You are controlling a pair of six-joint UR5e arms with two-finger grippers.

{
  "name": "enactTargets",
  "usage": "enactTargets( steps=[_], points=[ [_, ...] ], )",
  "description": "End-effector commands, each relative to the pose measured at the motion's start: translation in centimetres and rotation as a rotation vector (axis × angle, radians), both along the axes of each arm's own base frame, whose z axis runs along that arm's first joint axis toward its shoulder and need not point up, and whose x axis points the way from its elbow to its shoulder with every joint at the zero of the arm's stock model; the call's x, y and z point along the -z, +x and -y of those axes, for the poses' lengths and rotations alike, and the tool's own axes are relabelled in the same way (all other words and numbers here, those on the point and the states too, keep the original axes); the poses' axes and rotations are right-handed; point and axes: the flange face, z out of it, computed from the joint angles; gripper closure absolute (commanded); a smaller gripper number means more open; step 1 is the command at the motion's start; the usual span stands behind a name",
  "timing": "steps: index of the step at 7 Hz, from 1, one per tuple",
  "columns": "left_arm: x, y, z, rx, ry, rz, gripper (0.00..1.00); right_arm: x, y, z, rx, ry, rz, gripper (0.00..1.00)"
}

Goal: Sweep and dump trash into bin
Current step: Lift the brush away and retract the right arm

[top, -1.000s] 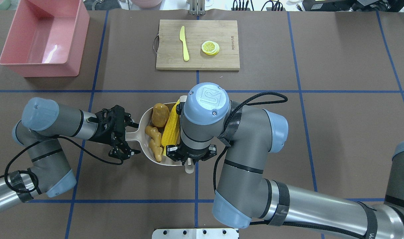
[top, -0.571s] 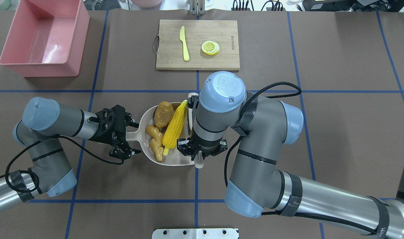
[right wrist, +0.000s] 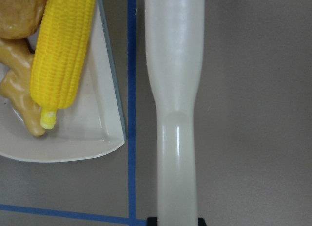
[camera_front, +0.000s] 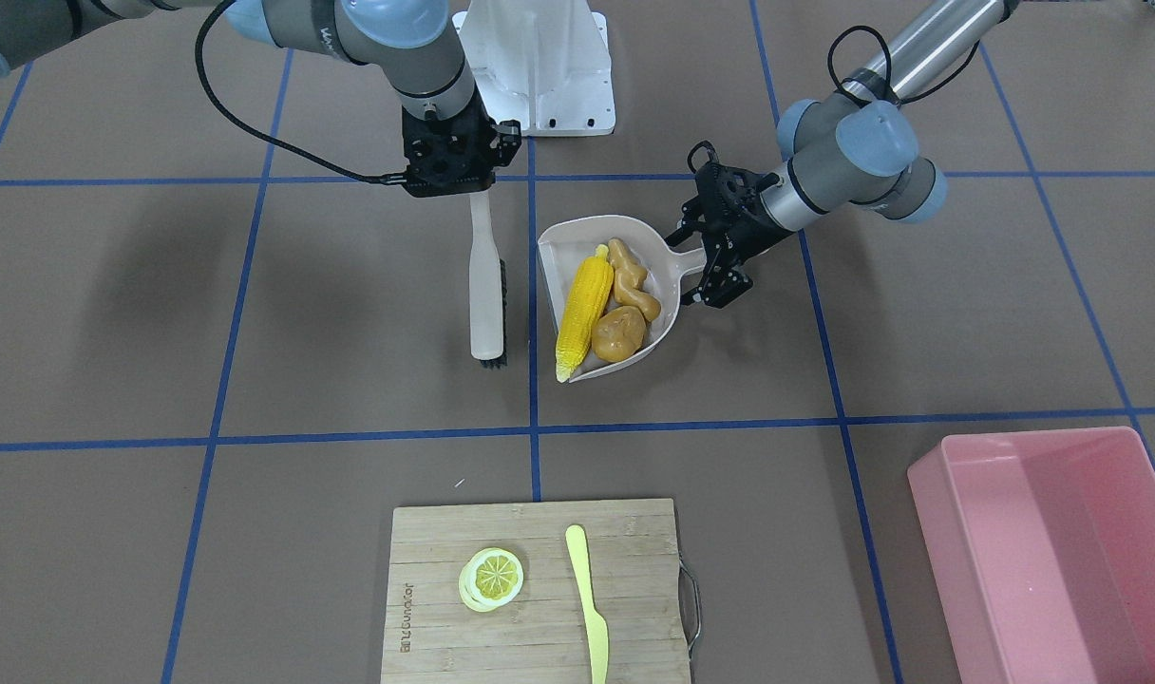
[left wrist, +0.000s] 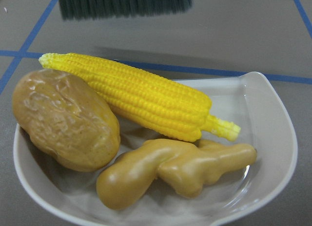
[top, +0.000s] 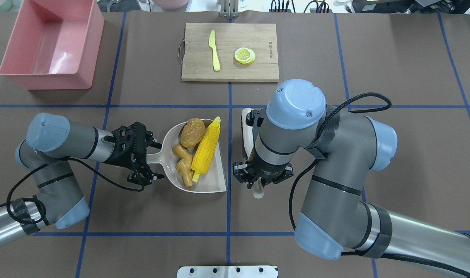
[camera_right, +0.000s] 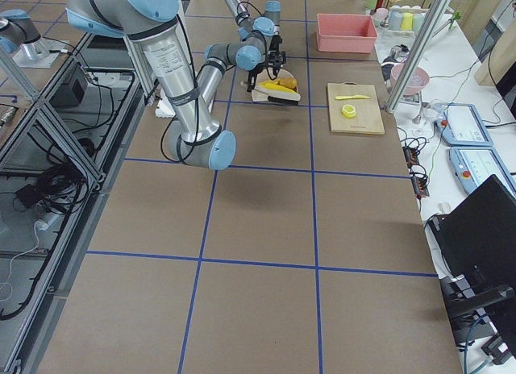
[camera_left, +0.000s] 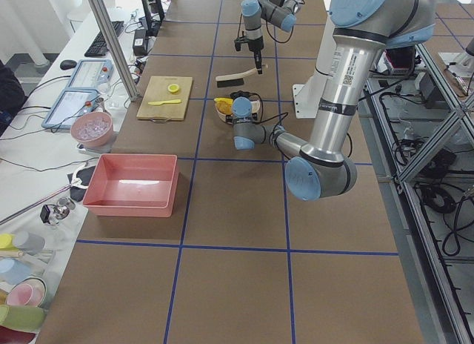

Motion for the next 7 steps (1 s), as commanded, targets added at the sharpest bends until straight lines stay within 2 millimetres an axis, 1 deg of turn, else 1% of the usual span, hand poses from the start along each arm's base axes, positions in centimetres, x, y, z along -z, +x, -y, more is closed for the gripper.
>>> enactTargets(
  steps=[1, 3, 4, 5, 6, 7],
  points=[
    [0.1, 0.0, 0.0, 0.000, 0.001, -0.001, 0.03, -1.7, 4.4, 2.7, 0.010, -0.008, -0.029, 1.00],
    [0.1, 0.0, 0.0, 0.000, 0.000, 0.000, 0.03, -7.3, 11.7, 3.7, -0.018, 0.011, -0.061, 1.00],
    [0.1, 0.0, 0.0, -0.001, 0.000, 0.000, 0.03, -11.1, 15.7, 3.8, -0.043, -0.001, -0.098, 1.00],
    [0.2, 0.0, 0.0, -0.002, 0.001, -0.003, 0.03, -15.5, 19.4, 3.5, -0.040, 0.009, -0.142, 1.00],
    [0.3, 0.0, 0.0, -0.001, 0.001, -0.004, 0.03, -20.0, 23.4, 3.7, -0.032, 0.027, -0.173, 1.00],
    [0.5, 0.2, 0.0, -0.003, 0.002, -0.007, 0.03, -24.1, 26.9, 3.4, -0.028, 0.050, -0.188, 1.00]
  ],
)
